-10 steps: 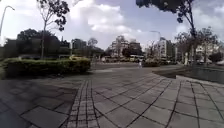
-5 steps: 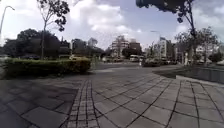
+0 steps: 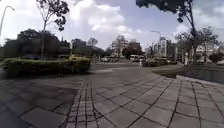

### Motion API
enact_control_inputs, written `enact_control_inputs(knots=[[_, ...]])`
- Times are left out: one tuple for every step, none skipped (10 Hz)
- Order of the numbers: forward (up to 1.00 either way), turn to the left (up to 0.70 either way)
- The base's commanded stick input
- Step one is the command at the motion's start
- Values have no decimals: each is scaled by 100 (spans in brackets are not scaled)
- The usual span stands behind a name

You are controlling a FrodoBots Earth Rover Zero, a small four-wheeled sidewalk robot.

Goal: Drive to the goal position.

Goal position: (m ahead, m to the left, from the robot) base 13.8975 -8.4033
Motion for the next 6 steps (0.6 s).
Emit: enact_control_inputs(knots=[[70, 0], [70, 0], [70, 0], [70, 0], [70, 0], [70, 0]])
